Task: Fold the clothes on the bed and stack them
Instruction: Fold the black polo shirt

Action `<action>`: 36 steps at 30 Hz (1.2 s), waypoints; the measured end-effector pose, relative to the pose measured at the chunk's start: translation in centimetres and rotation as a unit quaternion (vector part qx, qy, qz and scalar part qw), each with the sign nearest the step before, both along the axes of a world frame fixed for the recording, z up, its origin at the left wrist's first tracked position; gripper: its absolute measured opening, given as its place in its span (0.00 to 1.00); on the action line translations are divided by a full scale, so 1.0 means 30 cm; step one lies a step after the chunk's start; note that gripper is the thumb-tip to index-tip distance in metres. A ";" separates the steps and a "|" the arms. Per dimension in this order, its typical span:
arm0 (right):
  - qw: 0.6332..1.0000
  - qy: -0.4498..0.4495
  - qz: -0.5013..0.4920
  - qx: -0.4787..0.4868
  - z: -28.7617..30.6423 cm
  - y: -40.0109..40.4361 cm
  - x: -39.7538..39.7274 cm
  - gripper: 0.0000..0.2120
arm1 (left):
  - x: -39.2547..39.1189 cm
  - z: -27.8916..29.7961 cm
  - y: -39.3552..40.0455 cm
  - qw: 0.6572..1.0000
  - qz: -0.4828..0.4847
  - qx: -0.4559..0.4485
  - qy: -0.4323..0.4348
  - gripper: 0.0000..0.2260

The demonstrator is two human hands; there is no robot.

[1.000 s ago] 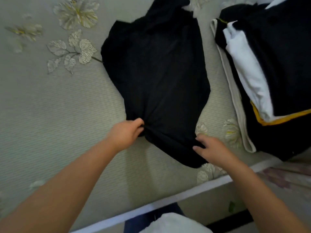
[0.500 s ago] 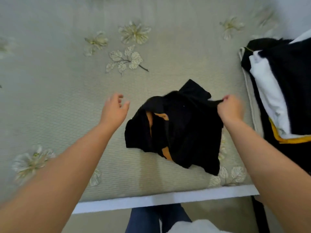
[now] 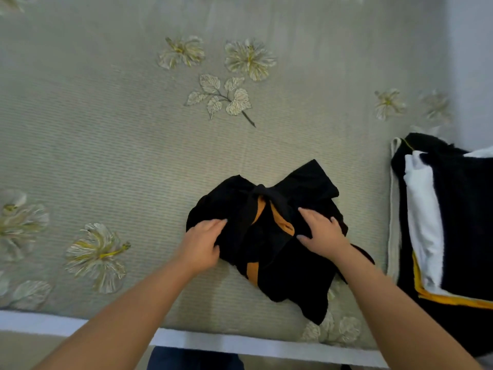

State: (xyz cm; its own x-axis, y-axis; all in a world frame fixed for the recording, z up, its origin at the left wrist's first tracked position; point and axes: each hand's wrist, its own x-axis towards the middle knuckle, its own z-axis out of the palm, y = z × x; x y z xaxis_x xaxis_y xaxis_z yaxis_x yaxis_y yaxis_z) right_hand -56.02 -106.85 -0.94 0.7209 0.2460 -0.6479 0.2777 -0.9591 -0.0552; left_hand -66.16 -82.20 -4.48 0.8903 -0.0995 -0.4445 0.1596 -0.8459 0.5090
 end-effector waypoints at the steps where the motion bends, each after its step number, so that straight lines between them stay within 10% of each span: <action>1: 1.000 0.005 0.010 -0.014 -0.007 0.008 0.006 0.27 | 0.011 0.002 -0.006 0.999 0.007 -0.031 0.028 0.26; 6: 0.976 0.005 -0.163 0.145 0.053 0.016 0.044 0.11 | 0.043 0.071 -0.003 0.988 0.076 -0.126 0.036 0.09; 11: 0.807 0.192 -0.423 0.365 0.218 -0.086 0.119 0.17 | 0.103 0.216 0.088 0.908 0.129 -0.385 0.102 0.10; 14: 0.880 0.200 -0.300 0.309 0.235 -0.085 0.125 0.11 | 0.170 0.255 0.086 0.898 0.152 -0.398 0.113 0.10; 18: 0.981 0.033 -0.121 0.145 0.178 -0.059 0.104 0.14 | 0.223 0.195 0.027 0.978 0.107 -0.164 0.067 0.04; 28: 0.922 -0.279 -0.106 0.245 0.432 -0.053 0.086 0.04 | 0.351 0.531 0.003 0.976 0.128 -0.097 -0.150 0.07; 36: 0.959 0.226 -0.072 0.153 0.622 -0.128 -0.043 0.08 | 0.372 0.790 -0.030 0.981 -0.080 0.042 0.174 0.11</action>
State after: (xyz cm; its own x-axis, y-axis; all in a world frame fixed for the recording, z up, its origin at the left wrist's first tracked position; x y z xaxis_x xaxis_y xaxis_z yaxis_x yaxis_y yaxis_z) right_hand -57.31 -110.69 17.73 0.4231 0.3938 -0.8160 0.0255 -0.9054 -0.4237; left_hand -55.01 -83.10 19.23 0.6591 -0.1752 -0.7313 0.1741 -0.9106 0.3750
